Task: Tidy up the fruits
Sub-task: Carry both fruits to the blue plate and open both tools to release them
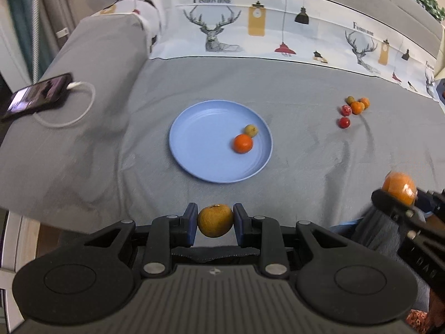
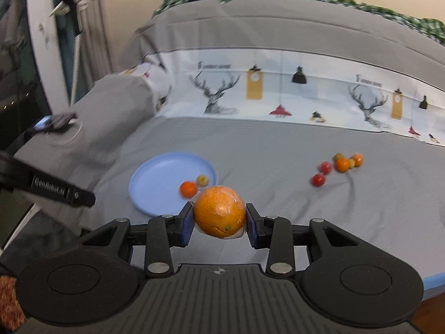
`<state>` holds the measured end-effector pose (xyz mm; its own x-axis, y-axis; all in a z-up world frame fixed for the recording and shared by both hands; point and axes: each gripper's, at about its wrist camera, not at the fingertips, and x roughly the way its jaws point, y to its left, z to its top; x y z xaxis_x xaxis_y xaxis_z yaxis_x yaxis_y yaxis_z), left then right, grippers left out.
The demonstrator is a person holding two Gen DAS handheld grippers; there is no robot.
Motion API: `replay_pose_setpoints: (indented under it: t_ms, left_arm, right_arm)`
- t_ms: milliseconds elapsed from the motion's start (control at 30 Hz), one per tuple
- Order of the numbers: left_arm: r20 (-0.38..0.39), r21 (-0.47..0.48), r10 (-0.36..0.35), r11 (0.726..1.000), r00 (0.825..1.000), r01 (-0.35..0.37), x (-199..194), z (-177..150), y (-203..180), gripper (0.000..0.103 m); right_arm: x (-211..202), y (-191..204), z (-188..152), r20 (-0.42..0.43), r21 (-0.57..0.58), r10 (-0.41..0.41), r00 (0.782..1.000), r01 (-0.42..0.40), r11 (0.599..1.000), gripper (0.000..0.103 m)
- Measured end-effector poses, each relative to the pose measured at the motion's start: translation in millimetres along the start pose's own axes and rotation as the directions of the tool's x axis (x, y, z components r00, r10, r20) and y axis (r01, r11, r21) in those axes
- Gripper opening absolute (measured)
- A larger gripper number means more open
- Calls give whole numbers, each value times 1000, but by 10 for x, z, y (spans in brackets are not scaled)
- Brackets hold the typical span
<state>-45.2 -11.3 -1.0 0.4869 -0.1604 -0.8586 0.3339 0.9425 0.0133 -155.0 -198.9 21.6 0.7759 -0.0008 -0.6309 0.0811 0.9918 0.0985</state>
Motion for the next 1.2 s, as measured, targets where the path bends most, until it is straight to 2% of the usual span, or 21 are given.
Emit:
replay_pose_setpoints:
  t_ms: [400, 733, 1067, 1200]
  left_arm:
    - [3, -23, -15, 1000, 1000, 15, -3, -42, 136, 30]
    - [-11, -54, -9, 998, 1000, 8, 162, 155, 286, 30]
    - [8, -88, 12, 996, 1000, -12, 620, 674, 426, 30]
    - [-15, -110, 10, 994, 1000, -12, 930, 891, 448, 30]
  right_arm:
    - [-12, 211, 32, -19, -54, 1, 1000, -2, 999, 40]
    - [191, 181, 135, -55, -54, 4, 998, -7, 998, 40]
    - [818, 250, 387, -82, -42, 17, 997, -20, 999, 40]
    - [1142, 325, 478, -105, -53, 27, 994, -33, 998, 40]
